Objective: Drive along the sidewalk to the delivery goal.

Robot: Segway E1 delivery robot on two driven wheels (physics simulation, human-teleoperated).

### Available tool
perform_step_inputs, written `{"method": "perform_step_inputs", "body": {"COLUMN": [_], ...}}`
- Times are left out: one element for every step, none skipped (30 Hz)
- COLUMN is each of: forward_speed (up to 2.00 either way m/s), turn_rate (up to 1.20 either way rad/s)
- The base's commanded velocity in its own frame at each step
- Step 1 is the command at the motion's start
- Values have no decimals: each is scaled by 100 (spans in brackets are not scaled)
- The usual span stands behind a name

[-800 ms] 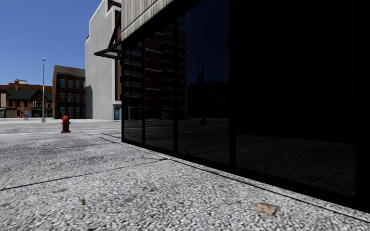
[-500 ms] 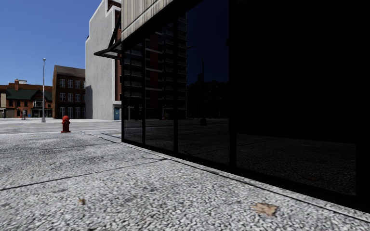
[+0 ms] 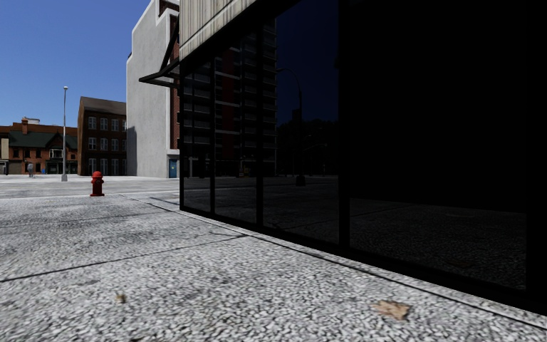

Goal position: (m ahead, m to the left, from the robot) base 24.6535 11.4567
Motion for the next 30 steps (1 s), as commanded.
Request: {"method": "perform_step_inputs", "body": {"forward_speed": [0,0,0,0,0,0,60,200,200,200,200,200,200,200,200,200,200,200,200,200,200,200,200,200,200,200,200,200,200,200], "turn_rate": [0,0,0,0,0,0,1,15,34,34,47,53,54,54,55,55,55,55,55,55,55,55,55,55,55,55,55,55,55,55]}}
